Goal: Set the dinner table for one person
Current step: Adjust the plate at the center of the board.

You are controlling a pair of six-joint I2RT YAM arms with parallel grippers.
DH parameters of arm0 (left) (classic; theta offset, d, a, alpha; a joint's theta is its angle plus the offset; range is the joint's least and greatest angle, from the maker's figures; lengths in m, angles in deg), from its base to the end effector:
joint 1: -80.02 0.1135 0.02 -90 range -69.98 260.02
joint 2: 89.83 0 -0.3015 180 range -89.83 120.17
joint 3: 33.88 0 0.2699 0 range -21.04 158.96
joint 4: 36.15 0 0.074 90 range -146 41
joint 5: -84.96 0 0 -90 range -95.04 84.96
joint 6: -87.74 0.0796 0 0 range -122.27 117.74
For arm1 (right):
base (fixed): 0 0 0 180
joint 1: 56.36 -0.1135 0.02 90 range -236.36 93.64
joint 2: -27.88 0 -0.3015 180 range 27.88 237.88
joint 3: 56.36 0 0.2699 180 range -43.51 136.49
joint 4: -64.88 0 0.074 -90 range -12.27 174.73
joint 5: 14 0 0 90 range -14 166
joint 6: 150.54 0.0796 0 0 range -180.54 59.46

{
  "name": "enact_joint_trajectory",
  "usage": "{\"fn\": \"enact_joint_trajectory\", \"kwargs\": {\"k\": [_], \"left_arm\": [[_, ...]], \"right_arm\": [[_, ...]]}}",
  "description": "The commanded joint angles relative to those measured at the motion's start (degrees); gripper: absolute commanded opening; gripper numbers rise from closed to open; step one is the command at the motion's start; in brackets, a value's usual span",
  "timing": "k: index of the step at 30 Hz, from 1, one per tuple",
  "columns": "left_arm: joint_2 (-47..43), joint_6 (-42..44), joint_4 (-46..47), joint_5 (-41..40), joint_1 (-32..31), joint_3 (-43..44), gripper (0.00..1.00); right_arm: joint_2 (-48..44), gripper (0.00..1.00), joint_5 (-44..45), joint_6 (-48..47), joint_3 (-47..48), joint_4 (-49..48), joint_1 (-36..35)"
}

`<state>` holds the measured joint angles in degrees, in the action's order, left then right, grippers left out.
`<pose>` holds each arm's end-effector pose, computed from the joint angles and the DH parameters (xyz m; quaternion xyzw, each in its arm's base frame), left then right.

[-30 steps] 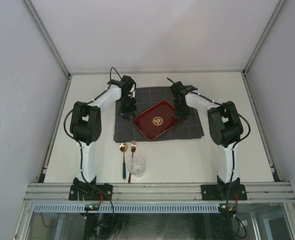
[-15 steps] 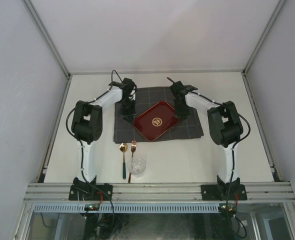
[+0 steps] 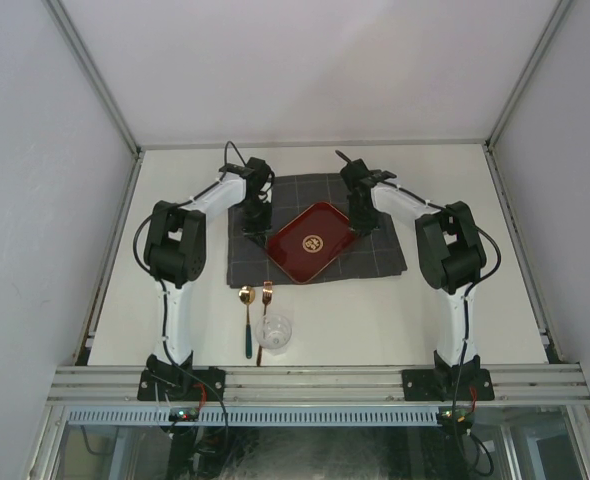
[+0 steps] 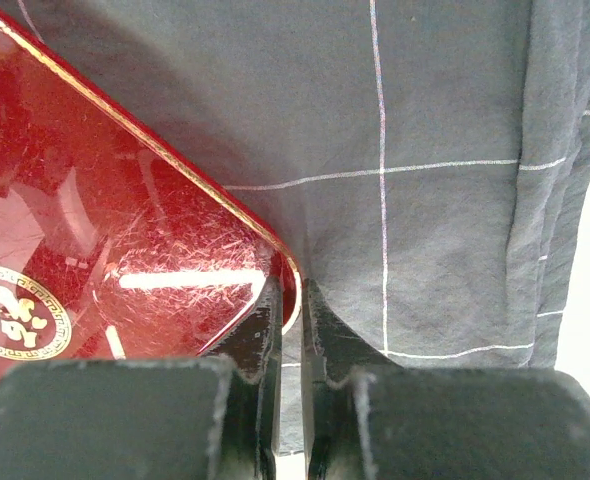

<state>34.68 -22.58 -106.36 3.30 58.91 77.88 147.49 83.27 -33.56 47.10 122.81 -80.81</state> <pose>0.4369 -0.1810 0.1508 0.0113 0.9954 -0.0895 0.0316 0.4322 0.1854 0.1535 0.0306 0.9879 0.0034 0.1518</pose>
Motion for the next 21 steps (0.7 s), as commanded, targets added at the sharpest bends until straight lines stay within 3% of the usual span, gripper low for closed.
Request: {"fn": "enact_joint_trajectory", "kwargs": {"k": [1,10,21], "left_arm": [[-1.7,-0.3,1.8,0.5,-0.1,0.3,0.00],[-6.2,-0.3,2.0,1.6,-1.0,0.2,0.00],[-8.4,-1.1,3.1,3.2,-5.9,-1.4,0.00]], "right_arm": [[0.1,0.00,-0.8,-2.1,2.9,1.6,-1.0],[0.0,0.00,0.6,-3.4,9.9,4.7,-1.7],[7.2,0.00,0.6,-5.7,21.7,7.8,-1.1]]}}
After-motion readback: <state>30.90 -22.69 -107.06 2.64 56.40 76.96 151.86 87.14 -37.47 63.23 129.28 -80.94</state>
